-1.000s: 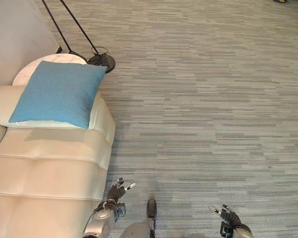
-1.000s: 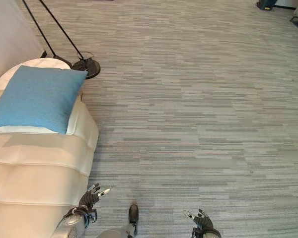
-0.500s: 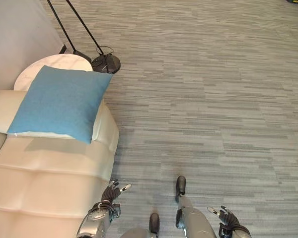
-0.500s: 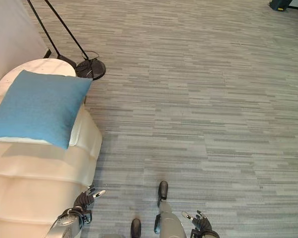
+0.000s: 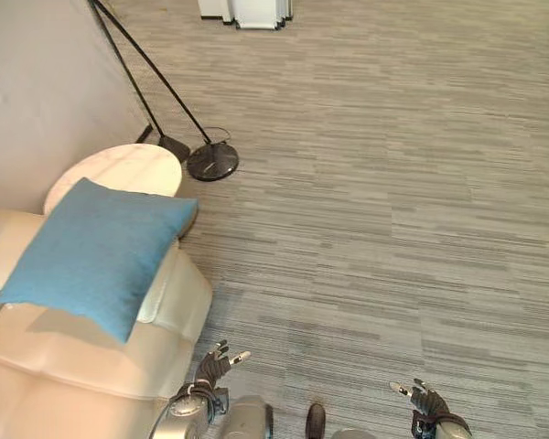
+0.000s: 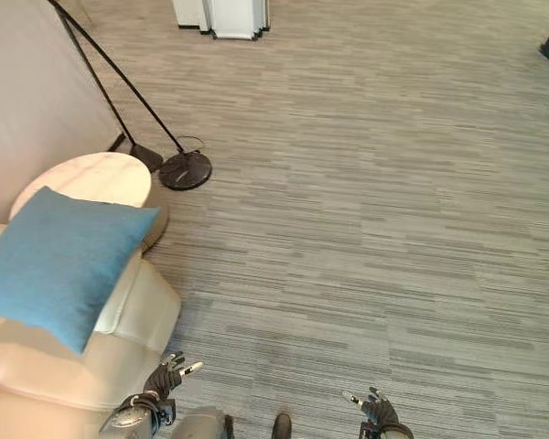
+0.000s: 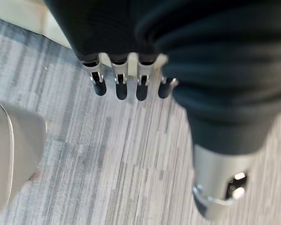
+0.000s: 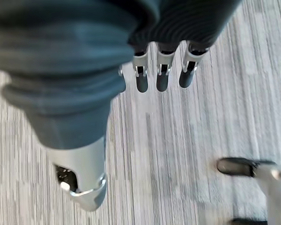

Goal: Pick up all the scattered cushions and arrange them neatly on the sofa.

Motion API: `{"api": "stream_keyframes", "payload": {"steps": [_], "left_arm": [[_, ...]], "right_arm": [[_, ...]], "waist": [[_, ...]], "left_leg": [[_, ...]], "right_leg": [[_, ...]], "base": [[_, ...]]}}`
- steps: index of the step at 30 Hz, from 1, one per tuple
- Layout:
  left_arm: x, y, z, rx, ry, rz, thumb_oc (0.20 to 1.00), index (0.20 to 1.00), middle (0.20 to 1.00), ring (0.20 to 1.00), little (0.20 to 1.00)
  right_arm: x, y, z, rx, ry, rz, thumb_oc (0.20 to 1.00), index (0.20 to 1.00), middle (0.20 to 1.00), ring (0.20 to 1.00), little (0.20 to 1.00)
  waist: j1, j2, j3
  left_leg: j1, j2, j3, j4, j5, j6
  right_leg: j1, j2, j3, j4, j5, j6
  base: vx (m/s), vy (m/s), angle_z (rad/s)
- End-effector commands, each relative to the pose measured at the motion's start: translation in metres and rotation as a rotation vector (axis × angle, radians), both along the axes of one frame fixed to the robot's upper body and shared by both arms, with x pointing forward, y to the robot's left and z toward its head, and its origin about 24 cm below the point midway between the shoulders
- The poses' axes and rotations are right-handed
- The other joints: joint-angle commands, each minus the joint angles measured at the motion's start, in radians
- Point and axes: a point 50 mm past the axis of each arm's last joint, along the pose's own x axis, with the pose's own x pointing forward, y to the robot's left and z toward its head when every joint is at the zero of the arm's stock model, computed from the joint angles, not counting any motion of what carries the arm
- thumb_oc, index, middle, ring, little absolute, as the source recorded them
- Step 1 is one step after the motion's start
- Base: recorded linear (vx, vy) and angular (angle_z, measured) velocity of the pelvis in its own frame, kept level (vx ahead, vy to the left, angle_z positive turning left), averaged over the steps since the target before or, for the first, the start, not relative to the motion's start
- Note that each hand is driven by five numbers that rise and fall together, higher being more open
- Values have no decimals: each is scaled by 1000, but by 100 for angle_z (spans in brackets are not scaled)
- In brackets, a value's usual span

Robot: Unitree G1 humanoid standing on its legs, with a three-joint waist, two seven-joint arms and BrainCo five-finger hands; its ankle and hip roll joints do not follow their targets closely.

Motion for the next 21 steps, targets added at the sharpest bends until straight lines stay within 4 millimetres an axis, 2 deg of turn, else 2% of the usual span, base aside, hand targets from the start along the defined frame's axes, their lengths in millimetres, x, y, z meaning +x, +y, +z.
{"api": "stream_keyframes", "payload": {"steps": [1,2,3,6,7,9,12,13,15,16,17,18,19,20,21], "left_arm": [[10,-5,9,-3,-68,-13,1000,1000,1000,1000,1000],[10,-6,8,5,-63,-29,1000,1000,1000,1000,1000],[11,-7,8,10,-62,-37,1000,1000,1000,1000,1000],[11,-7,7,20,-54,-43,1000,1000,1000,1000,1000],[9,-6,5,15,-45,-28,1000,1000,1000,1000,1000],[8,-6,5,16,-43,-28,1000,1000,1000,1000,1000],[4,-3,1,20,-23,-13,1000,1000,1000,1000,1000],[1,2,2,21,-22,-3,1000,1000,1000,1000,1000],[1,3,3,26,-24,-17,1000,1000,1000,1000,1000],[0,4,2,30,-15,-16,1000,1000,1000,1000,1000],[-1,5,3,30,-13,-15,1000,1000,1000,1000,1000],[-2,6,2,34,-10,-15,1000,1000,1000,1000,1000],[-2,7,3,39,-14,-18,1000,1000,1000,1000,1000],[-1,7,4,40,-17,-18,1000,1000,1000,1000,1000],[-1,7,3,41,-14,-17,1000,1000,1000,1000,1000]], "right_arm": [[-9,-20,4,-69,13,0,1000,1000,1000,1000,1000],[-12,-20,3,-75,24,6,1000,1000,1000,1000,1000],[-13,-19,3,-78,26,6,1000,1000,1000,1000,1000],[-12,-18,2,-82,32,12,1000,1000,1000,1000,1000],[-11,-14,1,-71,37,21,1000,1000,1000,1000,1000],[-12,-13,0,-71,41,29,1000,1000,1000,1000,1000],[-12,-7,-2,-63,52,45,1000,1000,1000,1000,1000],[-13,3,-6,-26,60,53,1000,1000,1000,1000,1000],[-13,7,-8,-22,70,67,1000,1000,1000,1000,1000],[-12,10,-8,-16,70,70,1000,1000,1000,1000,1000],[-12,11,-8,-12,71,76,1000,1000,1000,1000,1000],[-11,11,-7,-9,63,82,1000,1000,1000,1000,1000],[-10,11,-7,-15,61,89,1000,1000,1000,1000,1000],[-8,12,-6,-19,54,98,1000,1000,1000,1000,1000],[-8,13,-6,-19,54,99,1000,1000,1000,1000,1000]], "waist": [[6,30,12],[-3,42,2],[-8,45,0],[-11,50,-5],[-9,53,-22],[-7,52,-33],[3,42,-53],[28,17,-72],[43,3,-72],[48,-3,-66],[42,1,-49],[35,7,-34],[31,14,-22],[27,27,-11],[26,35,-7]], "left_leg": [[153,3,8,-179,80,25],[143,26,29,-324,178,4],[139,32,57,-406,204,-3],[115,41,125,-425,209,-22],[125,51,178,-425,215,-21],[129,49,175,-425,231,-18],[149,29,159,-425,213,2],[178,-11,144,-410,170,40],[193,-42,119,-396,127,77],[209,-64,99,-392,104,98],[256,-91,68,-401,81,129],[276,-101,51,-404,75,143],[293,-104,33,-406,67,150],[303,-93,16,-420,76,153],[314,-87,0,-425,78,151]], "right_leg": [[4,-56,-25,-3,-94,139],[17,-47,-52,-6,-105,136],[27,-46,-69,-6,-114,138],[63,-45,-84,-6,-129,149],[96,-49,-90,-6,-143,161],[112,-61,-105,-6,-146,169],[129,-85,-101,1,-147,182],[122,-137,-96,113,-136,210],[76,-182,-97,270,-78,237],[40,-207,-91,383,-9,255],[-22,-247,-75,555,93,270],[-52,-261,-62,637,135,271],[-83,-256,-36,693,131,263],[-145,-232,-17,728,74,232],[-183,-211,-5,719,38,222]], "base": [[240,26,31],[239,39,9],[350,62,4],[364,155,30],[401,216,23],[360,193,22],[442,270,21],[582,397,48],[519,419,51],[415,434,65],[394,416,92],[352,358,138],[181,185,145],[153,103,154],[140,36,96]]}}
